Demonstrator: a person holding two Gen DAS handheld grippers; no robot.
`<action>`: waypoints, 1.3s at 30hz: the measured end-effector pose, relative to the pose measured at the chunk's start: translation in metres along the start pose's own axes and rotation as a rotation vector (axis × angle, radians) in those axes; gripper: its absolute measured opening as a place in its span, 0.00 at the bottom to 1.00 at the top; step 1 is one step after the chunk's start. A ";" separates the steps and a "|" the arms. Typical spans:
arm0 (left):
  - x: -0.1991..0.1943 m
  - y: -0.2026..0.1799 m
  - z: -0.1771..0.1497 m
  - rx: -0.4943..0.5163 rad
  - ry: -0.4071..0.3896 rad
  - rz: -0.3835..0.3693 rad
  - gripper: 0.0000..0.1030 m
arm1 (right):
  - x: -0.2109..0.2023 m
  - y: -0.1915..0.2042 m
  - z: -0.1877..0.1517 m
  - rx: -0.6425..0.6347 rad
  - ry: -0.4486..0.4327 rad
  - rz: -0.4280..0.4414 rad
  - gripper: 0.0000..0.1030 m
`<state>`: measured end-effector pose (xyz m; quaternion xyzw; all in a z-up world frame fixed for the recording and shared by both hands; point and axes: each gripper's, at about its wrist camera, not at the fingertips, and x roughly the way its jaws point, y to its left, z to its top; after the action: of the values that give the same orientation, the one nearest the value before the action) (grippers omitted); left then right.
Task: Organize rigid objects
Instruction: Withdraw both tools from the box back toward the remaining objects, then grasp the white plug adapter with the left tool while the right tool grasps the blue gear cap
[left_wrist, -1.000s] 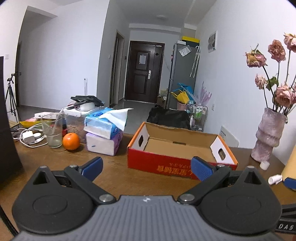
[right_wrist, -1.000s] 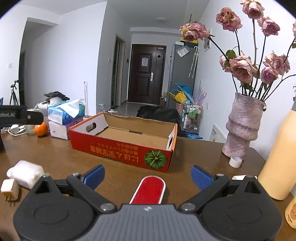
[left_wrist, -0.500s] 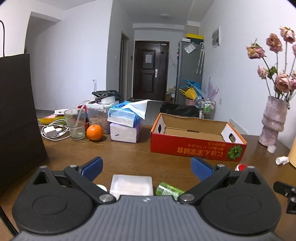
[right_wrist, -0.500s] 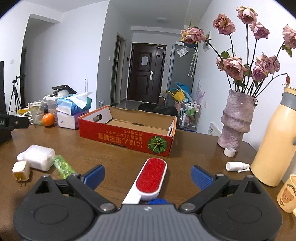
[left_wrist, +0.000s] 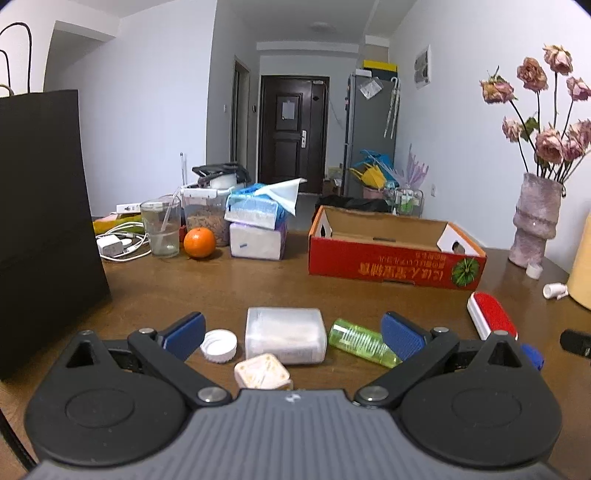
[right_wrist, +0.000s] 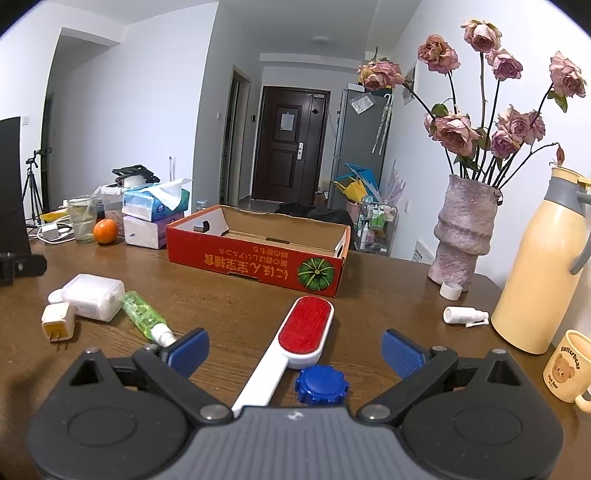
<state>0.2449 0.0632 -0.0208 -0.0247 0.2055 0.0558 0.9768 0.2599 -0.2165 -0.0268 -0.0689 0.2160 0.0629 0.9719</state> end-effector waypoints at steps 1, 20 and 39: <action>0.000 0.001 -0.002 0.006 0.002 0.004 1.00 | -0.001 0.000 -0.001 0.002 0.001 0.000 0.97; -0.004 0.012 -0.019 0.012 -0.018 -0.004 1.00 | 0.014 -0.002 -0.017 0.046 0.063 -0.003 0.97; 0.001 0.018 -0.030 0.008 0.017 -0.002 1.00 | 0.024 -0.001 -0.024 0.048 0.097 -0.005 0.97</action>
<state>0.2319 0.0795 -0.0494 -0.0214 0.2140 0.0537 0.9751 0.2713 -0.2189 -0.0583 -0.0492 0.2639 0.0521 0.9619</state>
